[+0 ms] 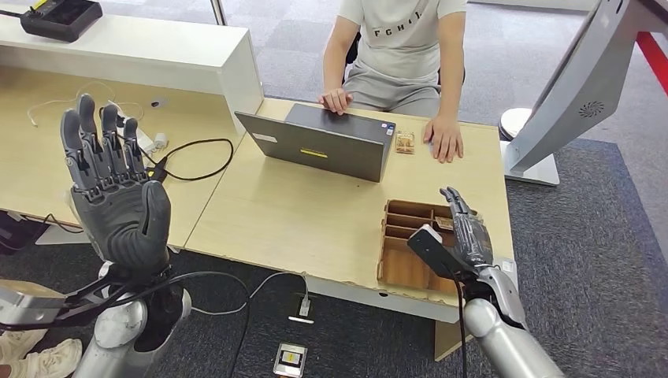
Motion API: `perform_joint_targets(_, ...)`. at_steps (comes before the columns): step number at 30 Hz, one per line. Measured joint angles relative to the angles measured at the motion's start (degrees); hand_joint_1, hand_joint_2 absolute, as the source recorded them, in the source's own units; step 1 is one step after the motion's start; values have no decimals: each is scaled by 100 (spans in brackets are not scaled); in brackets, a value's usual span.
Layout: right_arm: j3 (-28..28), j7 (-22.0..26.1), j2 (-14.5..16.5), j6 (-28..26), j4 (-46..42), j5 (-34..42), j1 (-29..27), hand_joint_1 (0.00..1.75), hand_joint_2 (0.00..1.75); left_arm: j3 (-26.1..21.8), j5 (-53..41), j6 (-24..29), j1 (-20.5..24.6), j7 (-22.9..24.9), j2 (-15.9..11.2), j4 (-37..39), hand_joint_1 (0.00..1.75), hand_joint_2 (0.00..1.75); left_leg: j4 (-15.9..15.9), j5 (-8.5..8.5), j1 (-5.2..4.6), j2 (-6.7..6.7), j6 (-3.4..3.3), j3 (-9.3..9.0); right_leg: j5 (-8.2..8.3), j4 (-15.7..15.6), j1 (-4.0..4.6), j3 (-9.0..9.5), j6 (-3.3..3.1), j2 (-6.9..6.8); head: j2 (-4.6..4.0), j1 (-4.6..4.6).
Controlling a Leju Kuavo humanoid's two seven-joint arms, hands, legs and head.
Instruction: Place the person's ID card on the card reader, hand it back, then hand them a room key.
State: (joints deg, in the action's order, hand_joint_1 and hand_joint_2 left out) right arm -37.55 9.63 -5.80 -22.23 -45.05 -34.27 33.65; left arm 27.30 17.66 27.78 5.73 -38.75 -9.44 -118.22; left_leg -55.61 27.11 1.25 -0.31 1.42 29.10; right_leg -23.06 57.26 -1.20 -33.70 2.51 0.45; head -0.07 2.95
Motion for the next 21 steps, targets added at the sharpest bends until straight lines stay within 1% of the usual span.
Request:
perform_joint_targets(7,-6,4,0,-25,15,24,1,0,175,0,0,18,0,-3,-9,-1,0,175,0,0,0,0,0,-2,0,0,0,1,0,0,0,0)
perform_joint_targets(12,-22,-98,-58,-250,-43,39,-9,0,175,0,0,49,-29,-7,-29,-32,0,175,-1,-1,0,0,1,-2,0,0,0,0,0,0,0,0)
perform_joint_targets(17,39,-359,-324,-526,-404,7,-58,0,175,-2,17,18,-92,-5,-33,-47,0,175,-2,0,-1,0,0,-1,0,-1,0,0,0,0,0,-1)
perform_joint_targets(21,227,-664,-624,-740,-1072,-168,-278,0,175,-2,65,-127,-105,17,-33,-44,0,175,-3,1,-2,0,0,0,0,-2,-1,-1,0,0,0,0)
